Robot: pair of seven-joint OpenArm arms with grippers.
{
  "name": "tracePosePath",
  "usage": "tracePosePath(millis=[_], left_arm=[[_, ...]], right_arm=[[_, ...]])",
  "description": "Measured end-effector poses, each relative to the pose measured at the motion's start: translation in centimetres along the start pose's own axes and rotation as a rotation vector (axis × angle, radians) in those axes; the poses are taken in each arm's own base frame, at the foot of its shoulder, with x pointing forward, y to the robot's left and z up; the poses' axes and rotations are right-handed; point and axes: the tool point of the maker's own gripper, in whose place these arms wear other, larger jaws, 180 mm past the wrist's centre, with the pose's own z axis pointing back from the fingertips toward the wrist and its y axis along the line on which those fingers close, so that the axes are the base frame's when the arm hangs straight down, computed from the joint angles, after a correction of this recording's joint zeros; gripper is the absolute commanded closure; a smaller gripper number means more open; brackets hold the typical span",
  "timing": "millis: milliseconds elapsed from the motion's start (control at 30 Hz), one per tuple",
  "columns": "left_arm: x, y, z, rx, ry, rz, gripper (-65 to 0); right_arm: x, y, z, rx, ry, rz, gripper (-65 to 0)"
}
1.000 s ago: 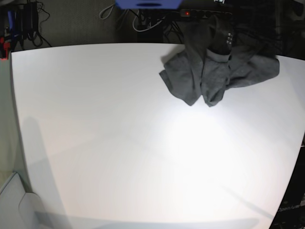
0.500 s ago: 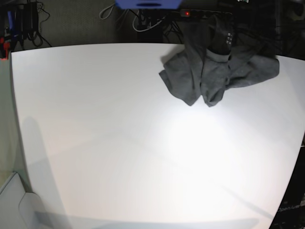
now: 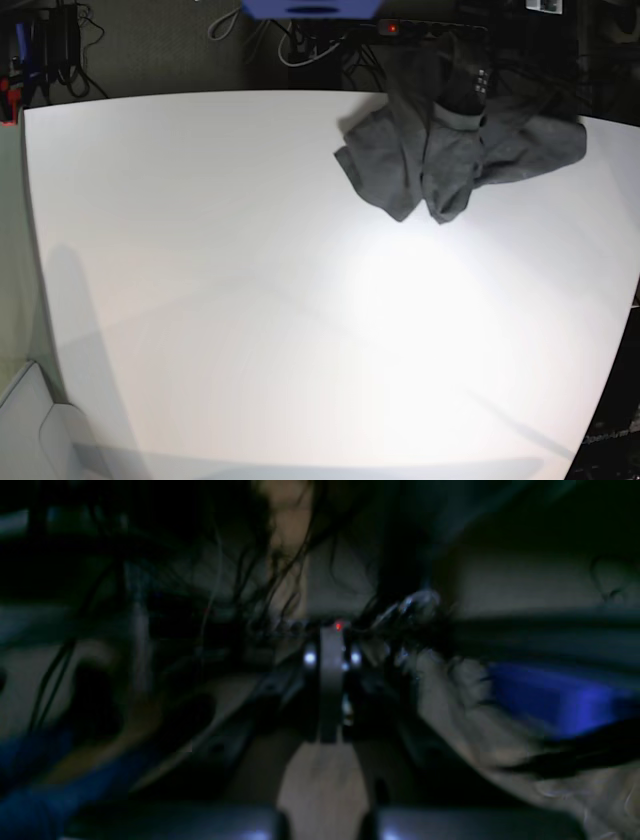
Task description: Layout the t-shirt on the table in an organized manner, then fold the t-shirt properly
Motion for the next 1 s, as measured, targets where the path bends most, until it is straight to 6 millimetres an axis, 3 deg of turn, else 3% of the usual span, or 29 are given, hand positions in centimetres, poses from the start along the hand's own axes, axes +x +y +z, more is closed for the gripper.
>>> tracePosePath(millis=[67, 167, 333, 567, 733, 1000], left_arm=[[1.9, -0.4, 0.1, -0.012, -0.058, -0.006, -0.2], [1.7, 0.0, -0.4, -0.001, -0.047, -0.006, -0.4], [3.3, 0.0, -1.3, 0.0, -0.102, -0.008, -0.4], [5.7, 0.1, -2.7, 0.0, -0.175, -0.013, -0.5], [6.1, 0.1, -2.9, 0.0, -0.188, -0.005, -0.5], [8.6, 0.1, -3.9, 0.002, -0.266, -0.002, -0.5]], right_arm=[[0.1, 0.0, 0.0, 0.0, -0.002, 0.0, 0.0], [0.1, 0.0, -0.1, 0.0, -0.003, 0.0, 0.0], [0.0, 0.0, 0.0, 0.001, 0.022, 0.0, 0.0], [7.9, 0.0, 2.0, 0.032, -0.183, 0.053, 0.0], [11.0, -0.1, 3.4, 0.04, -0.26, 0.072, 0.0], [11.3, -0.2, 3.5, 0.04, -0.268, 0.075, 0.0]])
